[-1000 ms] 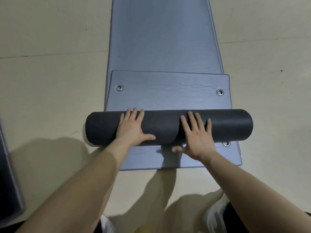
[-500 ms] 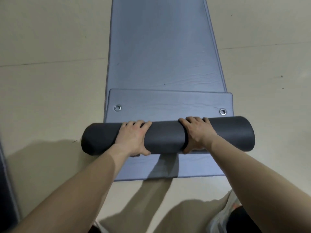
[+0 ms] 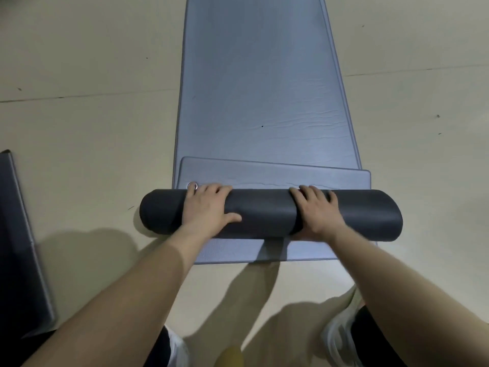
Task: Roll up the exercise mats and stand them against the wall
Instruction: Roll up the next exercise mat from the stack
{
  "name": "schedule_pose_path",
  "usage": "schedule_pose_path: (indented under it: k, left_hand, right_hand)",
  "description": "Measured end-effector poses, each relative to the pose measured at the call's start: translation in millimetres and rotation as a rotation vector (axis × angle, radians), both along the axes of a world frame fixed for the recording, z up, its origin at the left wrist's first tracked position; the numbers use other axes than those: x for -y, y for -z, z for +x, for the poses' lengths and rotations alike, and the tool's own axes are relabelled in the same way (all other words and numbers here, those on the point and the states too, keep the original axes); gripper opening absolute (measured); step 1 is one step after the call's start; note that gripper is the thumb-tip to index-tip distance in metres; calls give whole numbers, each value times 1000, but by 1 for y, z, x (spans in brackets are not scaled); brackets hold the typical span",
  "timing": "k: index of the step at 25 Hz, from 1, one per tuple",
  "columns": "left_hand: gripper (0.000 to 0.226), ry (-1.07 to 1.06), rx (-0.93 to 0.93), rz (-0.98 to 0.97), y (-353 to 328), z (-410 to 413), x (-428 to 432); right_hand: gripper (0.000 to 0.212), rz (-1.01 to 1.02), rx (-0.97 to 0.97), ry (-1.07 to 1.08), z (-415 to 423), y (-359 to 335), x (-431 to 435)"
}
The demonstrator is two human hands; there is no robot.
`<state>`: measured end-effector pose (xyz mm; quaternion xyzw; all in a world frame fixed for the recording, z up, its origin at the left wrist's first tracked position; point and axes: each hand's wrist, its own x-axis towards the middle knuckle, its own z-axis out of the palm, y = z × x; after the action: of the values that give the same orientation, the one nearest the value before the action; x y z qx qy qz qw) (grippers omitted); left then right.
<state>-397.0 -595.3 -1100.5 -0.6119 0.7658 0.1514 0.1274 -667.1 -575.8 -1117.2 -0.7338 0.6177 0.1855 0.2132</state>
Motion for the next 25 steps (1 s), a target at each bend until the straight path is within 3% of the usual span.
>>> schedule_pose_path:
  k: [1,3,6,9,13,16,19,22,25]
  left_hand:
    - [93,19,59,-101,5,-2,-16]
    - [115,49,115,-19,17,-8,-30]
    - [132,-1,91,59,39,-15,17]
    - [134,-2,30,85,47,-13,72]
    - [119,-2,-40,-19,49,11,77]
    - [103,-557,-193,-181,42,32,45]
    - [82,-1152,-529,-59,45,39,13]
    - [101,-1367,-922,185,56,57,-32]
    - [106,-1357,-1056,403,60,76,-62]
  right_hand:
    - [131,41,40,-1,-2,-6,27]
    - [131,78,59,12,-6,-13,64]
    - [134,-63,-44,8,-30,-6,84]
    - [146,-27,-159,-62,-52,3,94]
    - [137,82,-124,-4,-38,-6,120]
    - [122,206,10,93,7,-8,97]
    - [111,259,158,239,91,7,55]
    - [97,237,230,282,165,11,26]
    - [82,307,512,377,172,30,17]
